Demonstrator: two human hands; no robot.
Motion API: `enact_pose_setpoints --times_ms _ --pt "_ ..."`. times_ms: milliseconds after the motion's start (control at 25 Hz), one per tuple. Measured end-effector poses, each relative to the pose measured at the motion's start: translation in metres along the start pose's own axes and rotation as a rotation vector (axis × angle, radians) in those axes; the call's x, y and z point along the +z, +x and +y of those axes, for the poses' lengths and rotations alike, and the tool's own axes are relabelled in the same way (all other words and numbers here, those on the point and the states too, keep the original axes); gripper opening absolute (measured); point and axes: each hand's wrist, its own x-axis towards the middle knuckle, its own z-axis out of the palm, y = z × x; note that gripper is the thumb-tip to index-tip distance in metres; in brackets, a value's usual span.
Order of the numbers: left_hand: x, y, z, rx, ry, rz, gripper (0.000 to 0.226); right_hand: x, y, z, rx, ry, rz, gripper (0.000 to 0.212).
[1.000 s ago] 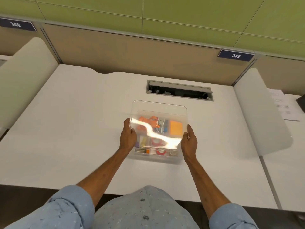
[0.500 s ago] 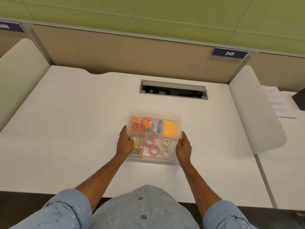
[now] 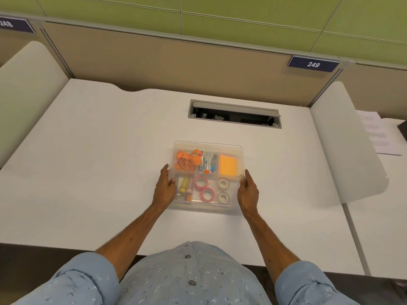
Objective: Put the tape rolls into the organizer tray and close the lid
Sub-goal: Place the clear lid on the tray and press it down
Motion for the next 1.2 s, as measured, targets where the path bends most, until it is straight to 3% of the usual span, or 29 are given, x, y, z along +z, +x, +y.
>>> enact_pose_setpoints --times_ms 280,600,720,800,960,1200 --pt "-0.010 0.000 -0.008 -0.025 -0.168 -0.051 0.046 0.004 -0.013 0.008 0.005 0.045 -0.017 0.049" --pt "0.004 -0.016 -0.011 0.094 0.095 -0.097 0.070 0.001 -0.020 0.016 -0.116 -0.002 -0.144 0.055" --pt "0.007 -0.020 -0.012 0.209 0.317 0.013 0.067 -0.002 -0.019 0.019 -0.097 -0.240 -0.003 0.057" --pt "0.012 -0.023 -0.013 0.350 0.483 0.031 0.070 0.001 -0.025 0.019 -0.204 -0.448 0.078 0.059" --pt "0.024 -0.028 -0.015 0.473 0.675 -0.074 0.089 0.021 -0.029 0.015 -0.445 -0.836 -0.080 0.064" --pt "0.026 -0.023 -0.021 0.445 0.773 -0.099 0.105 0.030 -0.031 0.022 -0.443 -0.904 -0.104 0.066"
